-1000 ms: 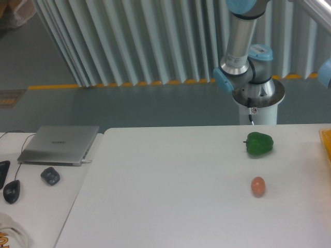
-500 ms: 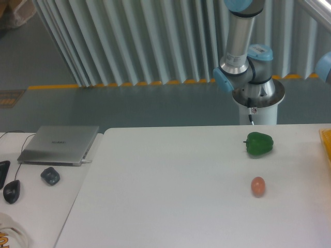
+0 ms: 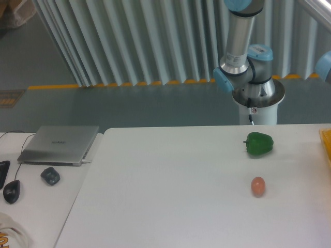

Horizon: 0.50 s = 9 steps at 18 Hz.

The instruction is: Place the red pepper on the table

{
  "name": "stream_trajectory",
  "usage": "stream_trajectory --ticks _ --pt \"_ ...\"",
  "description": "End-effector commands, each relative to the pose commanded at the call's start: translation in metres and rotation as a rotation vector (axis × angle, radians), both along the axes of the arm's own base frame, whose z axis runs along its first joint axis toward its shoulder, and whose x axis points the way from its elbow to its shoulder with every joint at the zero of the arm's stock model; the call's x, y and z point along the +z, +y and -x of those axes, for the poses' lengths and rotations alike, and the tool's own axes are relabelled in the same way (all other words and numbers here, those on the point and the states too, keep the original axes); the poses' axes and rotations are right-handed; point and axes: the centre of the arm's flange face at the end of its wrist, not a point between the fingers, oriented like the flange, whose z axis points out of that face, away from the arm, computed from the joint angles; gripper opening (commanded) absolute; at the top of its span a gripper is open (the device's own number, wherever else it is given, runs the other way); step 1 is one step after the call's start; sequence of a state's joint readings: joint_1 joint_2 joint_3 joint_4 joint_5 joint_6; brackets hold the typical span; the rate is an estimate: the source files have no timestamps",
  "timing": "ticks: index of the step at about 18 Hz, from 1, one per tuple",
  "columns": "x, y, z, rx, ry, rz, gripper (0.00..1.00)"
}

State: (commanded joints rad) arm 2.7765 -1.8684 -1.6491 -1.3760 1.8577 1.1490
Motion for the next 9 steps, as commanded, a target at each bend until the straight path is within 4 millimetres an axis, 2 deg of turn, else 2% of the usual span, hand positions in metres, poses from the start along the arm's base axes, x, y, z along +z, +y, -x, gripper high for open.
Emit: stream_trajectory --ticks 3,9 --pt "-0.010 0.003 0.008 0.000 0.015 -0.004 1.00" --pt "-0.016 0.005 0.014 0.001 0.032 -0.009 1.00"
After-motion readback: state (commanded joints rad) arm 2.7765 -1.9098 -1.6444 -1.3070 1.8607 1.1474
